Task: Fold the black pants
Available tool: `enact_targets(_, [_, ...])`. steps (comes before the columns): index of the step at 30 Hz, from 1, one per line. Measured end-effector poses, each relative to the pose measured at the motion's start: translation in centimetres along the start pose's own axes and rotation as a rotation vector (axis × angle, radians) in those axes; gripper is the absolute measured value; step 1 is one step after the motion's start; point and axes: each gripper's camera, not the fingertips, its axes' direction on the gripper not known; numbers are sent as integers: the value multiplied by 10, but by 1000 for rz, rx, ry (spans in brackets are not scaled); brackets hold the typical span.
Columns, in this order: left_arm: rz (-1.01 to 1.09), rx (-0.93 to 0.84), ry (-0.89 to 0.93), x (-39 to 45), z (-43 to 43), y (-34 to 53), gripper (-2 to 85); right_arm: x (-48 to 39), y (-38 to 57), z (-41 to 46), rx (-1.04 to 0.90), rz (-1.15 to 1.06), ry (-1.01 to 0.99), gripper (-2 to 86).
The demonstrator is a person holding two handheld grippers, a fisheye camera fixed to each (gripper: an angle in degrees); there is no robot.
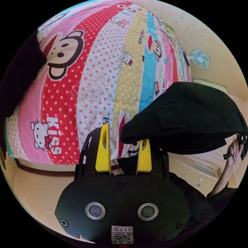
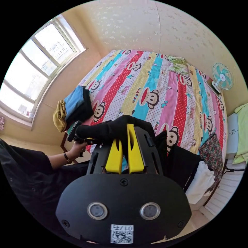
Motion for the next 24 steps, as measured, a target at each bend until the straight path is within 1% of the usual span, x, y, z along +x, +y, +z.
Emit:
enact_targets(1, [78, 77, 13, 17, -20, 1, 104, -8, 9, -25, 28, -23, 11, 50])
enact_targets(3, [150, 187, 16, 40, -55, 1, 81, -19, 21, -64, 81, -46, 19, 50])
enact_targets(5, [242, 257, 78, 62, -95, -3, 69, -28, 40, -121, 180, -38, 24, 49])
enact_targets(9, [410, 431, 262, 103, -211, -4, 45, -36, 72, -213, 368, -19, 12, 48])
enact_targets(10, [453, 489, 318, 114, -247, 1, 37, -41, 85, -242, 434, -30, 12, 47])
enact_targets(11, [475, 517, 348, 120, -265, 5, 33, -47, 100, -269, 504, -49, 0, 45])
enact_targets(12, [527, 574, 402, 131, -298, 13, 27, -50, 108, -282, 540, -59, -10, 45])
enact_targets(14, [591, 639, 503, 146, -342, 26, 20, -57, 140, -330, 692, -95, -77, 43])
enact_targets(15, [612, 674, 593, 151, -366, 33, 16, -59, 148, -340, 731, -104, -98, 43])
enact_targets(16, [638, 703, 691, 155, -386, 40, 14, -62, 164, -361, 810, -131, -141, 42])
enact_targets(17, [648, 718, 743, 157, -395, 44, 13, -67, 177, -379, 880, -170, -175, 42])
enact_targets(19, [681, 768, 936, 165, -426, 57, 9, -75, 195, -405, 968, -243, -206, 41])
enact_targets(20, [700, 780, 979, 168, -434, 61, 8, -81, 205, -421, 1023, -298, -214, 41])
enact_targets(22, [804, 835, 1103, 185, -468, 78, 6, -85, 218, -442, 1091, -375, -238, 40])
enact_targets(24, [858, 883, 1139, 198, -493, 92, 4, -87, 226, -461, 1153, -428, -269, 38])
